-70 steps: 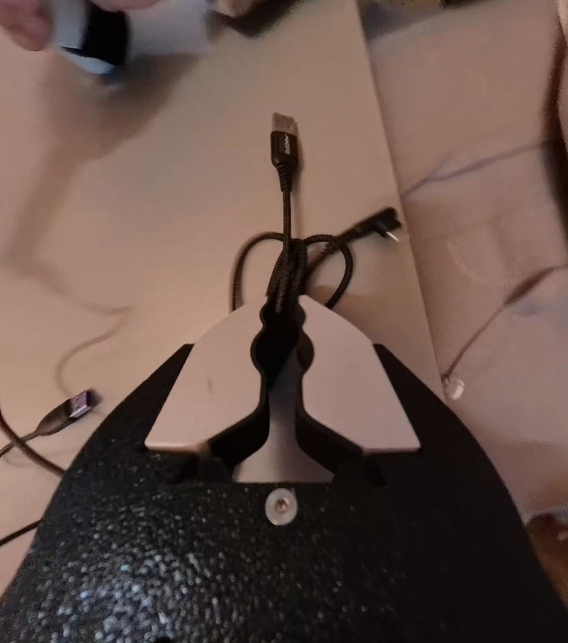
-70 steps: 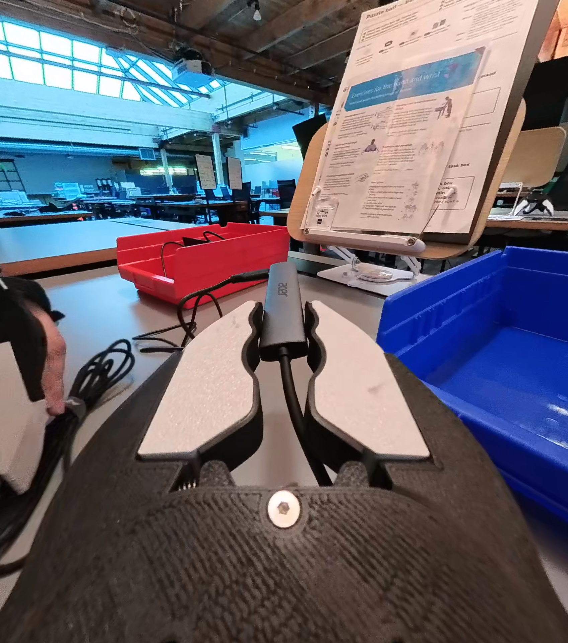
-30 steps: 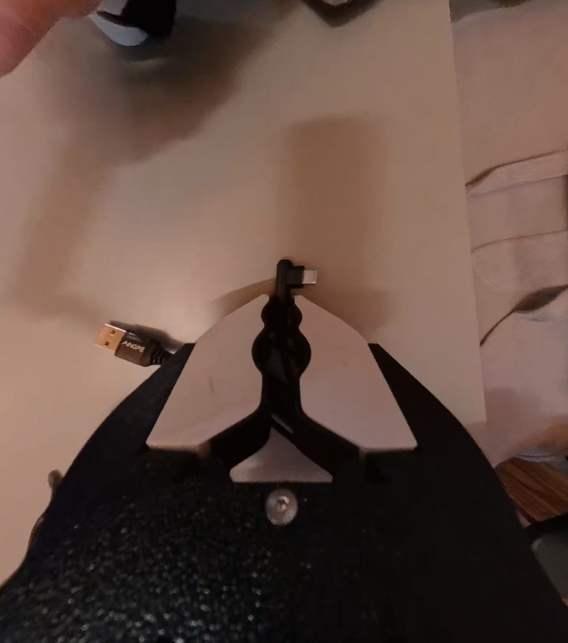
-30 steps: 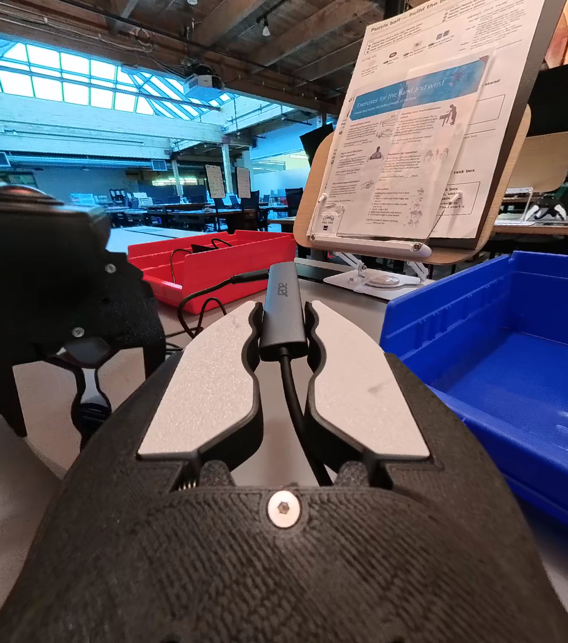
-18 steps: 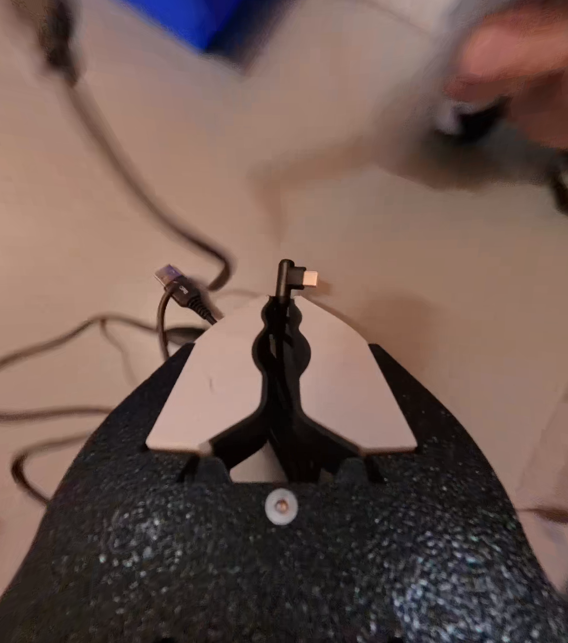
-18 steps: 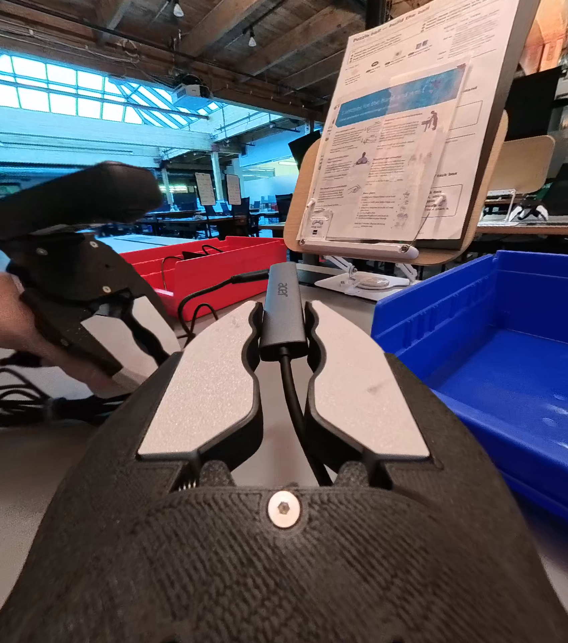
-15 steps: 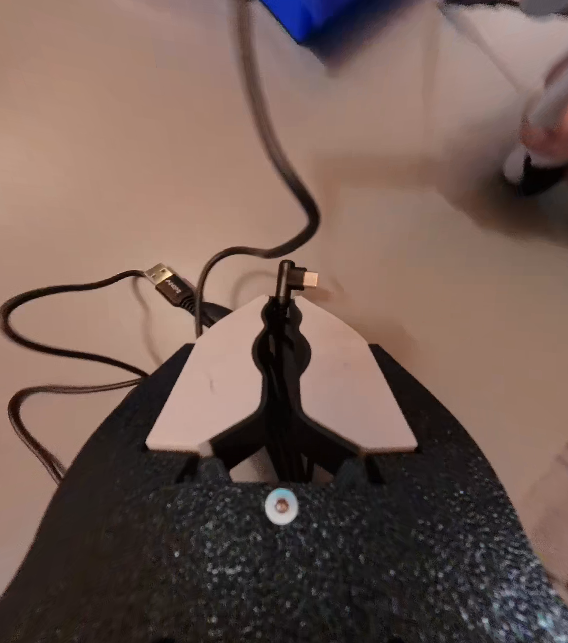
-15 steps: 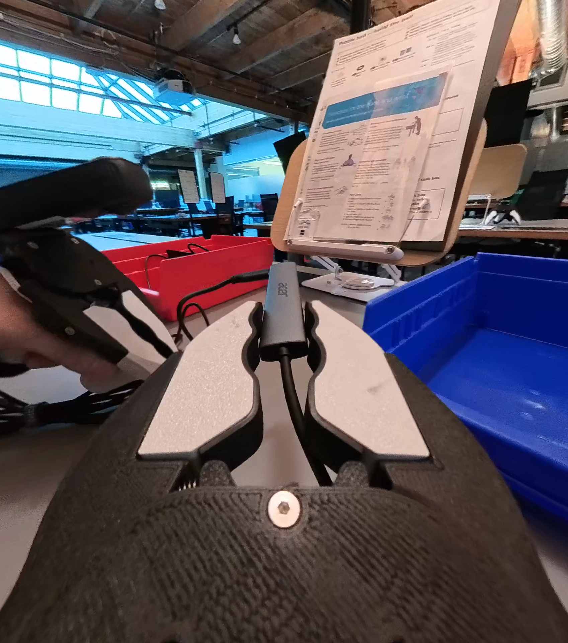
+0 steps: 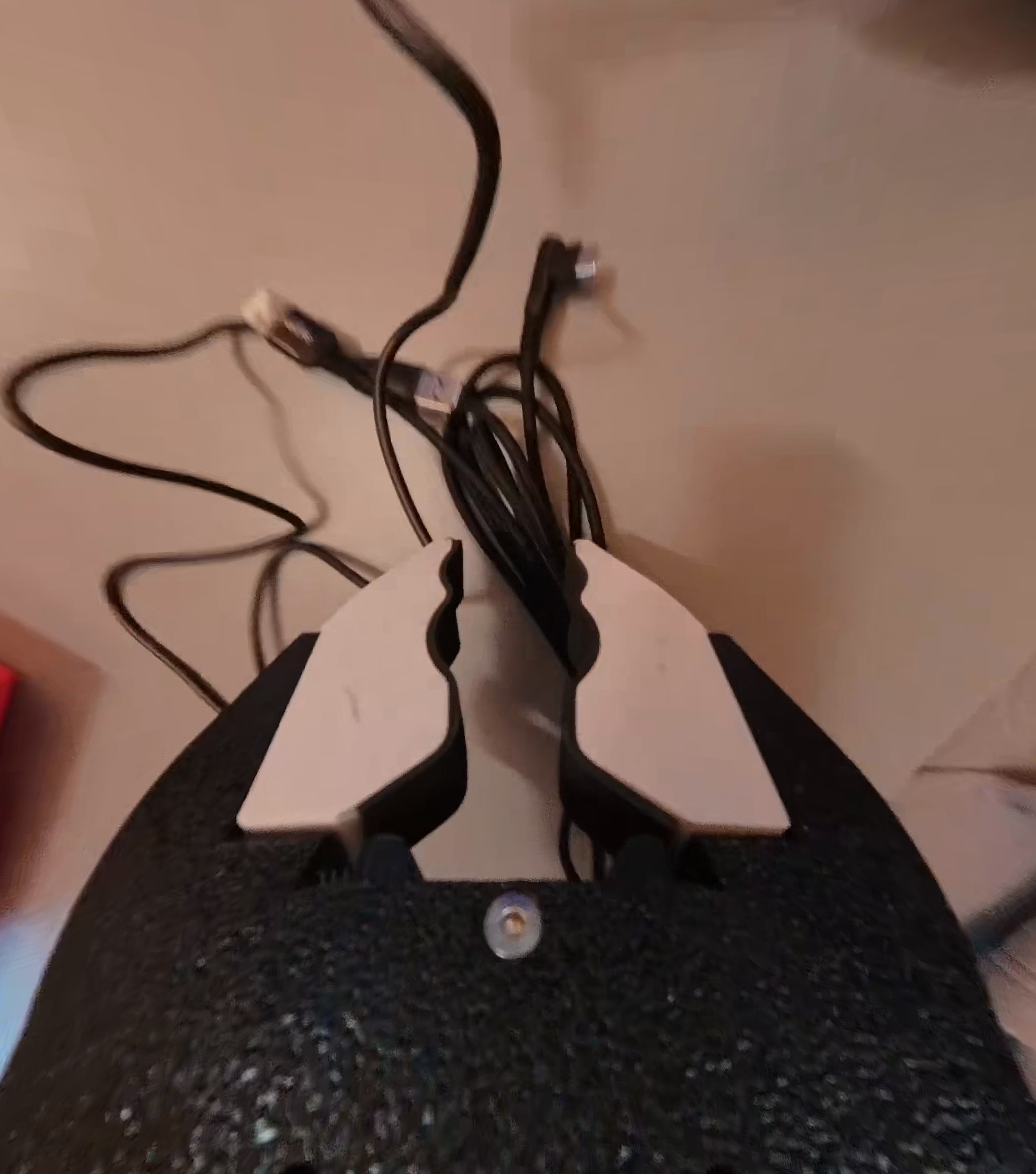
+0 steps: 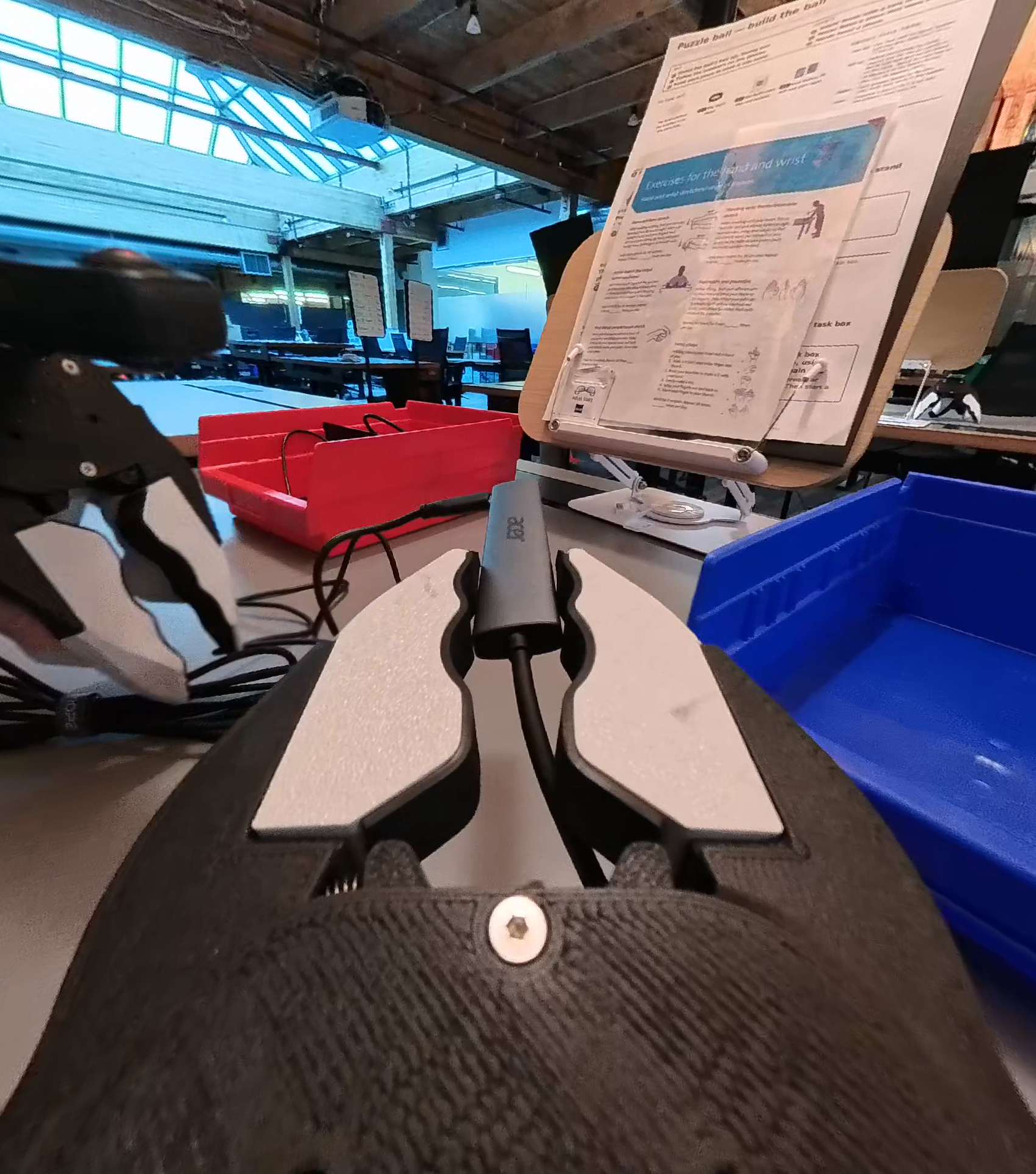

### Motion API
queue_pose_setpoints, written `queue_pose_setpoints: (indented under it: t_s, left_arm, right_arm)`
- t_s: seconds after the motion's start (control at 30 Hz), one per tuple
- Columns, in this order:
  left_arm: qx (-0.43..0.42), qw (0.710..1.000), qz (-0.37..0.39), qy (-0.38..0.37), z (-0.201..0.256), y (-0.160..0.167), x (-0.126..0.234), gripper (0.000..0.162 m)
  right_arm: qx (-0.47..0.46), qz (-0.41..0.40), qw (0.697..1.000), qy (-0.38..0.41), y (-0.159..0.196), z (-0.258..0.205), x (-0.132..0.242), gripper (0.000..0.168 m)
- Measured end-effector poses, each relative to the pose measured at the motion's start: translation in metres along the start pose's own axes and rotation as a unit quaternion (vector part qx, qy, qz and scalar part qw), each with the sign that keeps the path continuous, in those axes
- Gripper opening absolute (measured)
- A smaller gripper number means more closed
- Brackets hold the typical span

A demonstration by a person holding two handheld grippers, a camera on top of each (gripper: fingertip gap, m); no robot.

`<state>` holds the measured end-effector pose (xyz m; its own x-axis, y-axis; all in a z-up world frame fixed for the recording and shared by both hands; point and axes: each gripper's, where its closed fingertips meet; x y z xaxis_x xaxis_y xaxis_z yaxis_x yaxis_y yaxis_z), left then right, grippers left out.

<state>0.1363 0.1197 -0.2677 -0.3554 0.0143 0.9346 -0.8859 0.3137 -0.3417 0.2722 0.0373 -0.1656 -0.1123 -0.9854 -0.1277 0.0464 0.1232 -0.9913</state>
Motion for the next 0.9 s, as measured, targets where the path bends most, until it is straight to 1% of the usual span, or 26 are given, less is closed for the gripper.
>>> queue_pose_setpoints:
  t_s: [0.03,0.07,0.1,0.17,0.27,0.37,0.43,0.5,0.57,0.6,0.67,0.7,0.73,0.8,0.9]
  left_arm:
    - [0.011,1.000,-0.017,-0.001,0.002,0.007,-0.003,0.032]
    - [0.022,0.999,-0.032,-0.002,0.004,0.013,-0.007,0.030]
    - [0.034,0.999,-0.040,0.004,0.007,0.016,-0.010,0.024]
    - [0.066,0.997,-0.040,0.025,0.014,0.015,-0.011,0.023]
    - [0.095,0.992,-0.041,0.069,0.029,0.012,-0.009,0.023]
    - [0.092,0.988,-0.021,0.120,0.052,0.004,-0.007,0.025]
    - [0.066,0.990,-0.009,0.126,0.059,-0.001,-0.003,0.026]
    - [0.015,0.997,0.007,0.081,0.054,-0.009,0.005,0.027]
    - [-0.049,0.996,0.050,0.048,0.052,-0.031,0.016,0.028]
    - [-0.085,0.992,0.075,0.053,0.056,-0.043,0.021,0.029]
    - [-0.135,0.980,0.105,0.097,0.070,-0.063,0.028,0.028]
    - [-0.144,0.976,0.103,0.128,0.076,-0.070,0.027,0.027]
    - [-0.144,0.972,0.085,0.165,0.079,-0.074,0.022,0.026]
    - [-0.122,0.967,0.032,0.223,0.079,-0.078,0.006,0.024]
    - [-0.099,0.963,-0.013,0.250,0.072,-0.083,-0.021,0.022]
  right_arm:
    - [0.003,-0.001,1.000,0.001,0.000,0.000,0.000,0.024]
    - [0.006,-0.003,1.000,0.000,0.001,-0.001,0.000,0.024]
    - [0.009,-0.005,1.000,-0.001,0.001,-0.002,-0.001,0.024]
    - [0.014,-0.006,1.000,0.001,0.001,-0.003,-0.001,0.024]
    - [0.015,-0.005,1.000,0.004,0.001,-0.002,-0.001,0.024]
    - [0.011,-0.003,1.000,0.005,0.001,-0.001,0.000,0.024]
    - [0.007,-0.001,1.000,0.003,0.000,-0.001,0.000,0.024]
    - [0.005,0.001,1.000,0.003,0.000,0.000,0.001,0.024]
    - [0.002,0.002,1.000,0.002,0.000,0.000,0.001,0.024]
    - [0.001,0.002,1.000,0.002,0.000,0.001,0.001,0.024]
    - [0.001,0.003,1.000,0.001,0.000,0.000,0.001,0.024]
    - [0.001,0.004,1.000,0.002,-0.001,0.001,0.001,0.024]
    - [0.001,0.005,1.000,0.003,-0.001,0.001,0.002,0.024]
    - [0.000,0.007,1.000,0.006,-0.001,0.002,0.002,0.024]
    - [-0.008,0.014,1.000,0.015,-0.003,0.006,0.004,0.024]
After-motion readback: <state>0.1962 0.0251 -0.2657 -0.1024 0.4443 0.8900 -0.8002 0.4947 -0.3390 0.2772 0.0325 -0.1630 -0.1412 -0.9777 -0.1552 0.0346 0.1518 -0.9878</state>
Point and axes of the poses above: each gripper's, where its closed fingertips meet, x back along the fingers, y out of its underside, z = x × y across the jaws, and after that the axes turned 2 degrees about -y, right-handed
